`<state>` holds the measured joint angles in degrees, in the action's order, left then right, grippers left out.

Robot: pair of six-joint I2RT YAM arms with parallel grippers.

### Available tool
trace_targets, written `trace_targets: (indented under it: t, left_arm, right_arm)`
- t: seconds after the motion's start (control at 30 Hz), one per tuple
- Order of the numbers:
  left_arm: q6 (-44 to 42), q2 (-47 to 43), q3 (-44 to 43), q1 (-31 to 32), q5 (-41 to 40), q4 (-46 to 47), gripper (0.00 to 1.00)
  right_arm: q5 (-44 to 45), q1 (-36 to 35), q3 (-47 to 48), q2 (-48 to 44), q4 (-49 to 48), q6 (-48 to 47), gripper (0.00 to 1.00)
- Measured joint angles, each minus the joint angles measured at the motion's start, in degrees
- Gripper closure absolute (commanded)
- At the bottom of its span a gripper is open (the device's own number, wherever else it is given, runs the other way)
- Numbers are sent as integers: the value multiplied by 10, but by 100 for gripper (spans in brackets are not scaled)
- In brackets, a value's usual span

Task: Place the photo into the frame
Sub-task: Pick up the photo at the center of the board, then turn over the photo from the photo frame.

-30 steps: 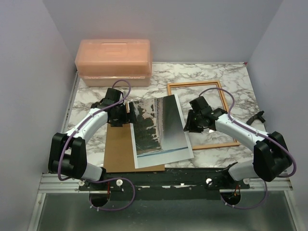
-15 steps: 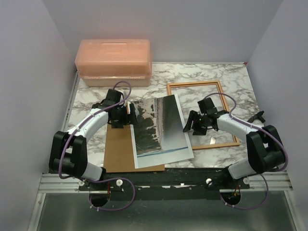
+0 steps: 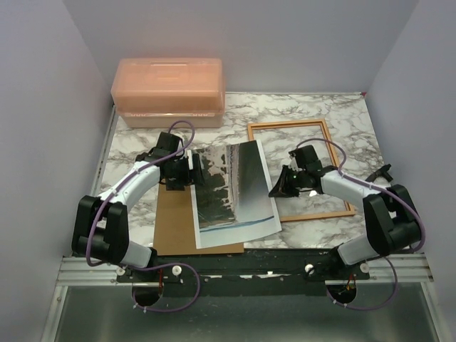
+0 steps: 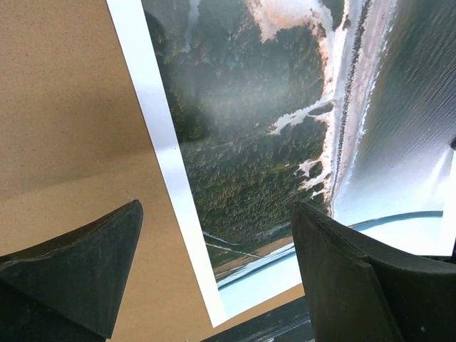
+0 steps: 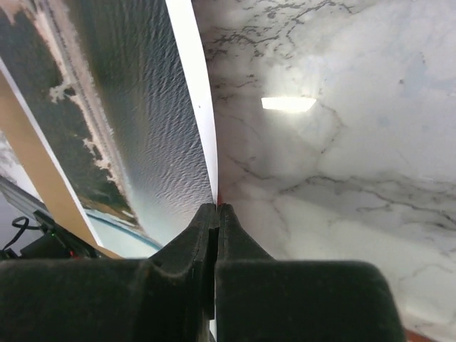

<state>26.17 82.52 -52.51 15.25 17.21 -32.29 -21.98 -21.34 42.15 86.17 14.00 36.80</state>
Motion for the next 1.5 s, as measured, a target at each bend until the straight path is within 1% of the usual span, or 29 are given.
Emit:
trace_targets:
  t: [0.13,0.27,0.37,0.5,0.67,0.8,0.93,1.13,1.37,1.5]
  left_arm:
    - [0,-19,0,0,6,-1,14]
    - [1,-47,0,0,12,0,13]
    - [5,-70,0,0,21,3,13]
    - [13,-91,-1,0,31,9,13]
    - [17,-105,-5,2,35,11,13]
    - [20,-106,-5,2,36,14,13]
    - [20,-106,-5,3,37,13,13]
    - [23,-106,-5,3,40,14,13]
    - [38,-106,-5,3,58,25,13]
    - [52,-106,-5,3,79,41,13]
  right_arm:
    - [13,0,21,-34,42,-5,100]
    - [70,0,97,-102,120,-20,100]
    - [131,0,179,-153,172,-38,100]
    - [240,0,296,-200,244,-61,100]
    - [369,0,424,-210,330,-93,100]
    - [431,0,481,-198,379,-114,100]
    - [457,0,498,-188,403,-137,100]
    - [442,0,492,-181,398,-162,100]
    - [349,-6,372,-181,348,-158,100]
    - [301,-49,325,-170,317,-143,100]
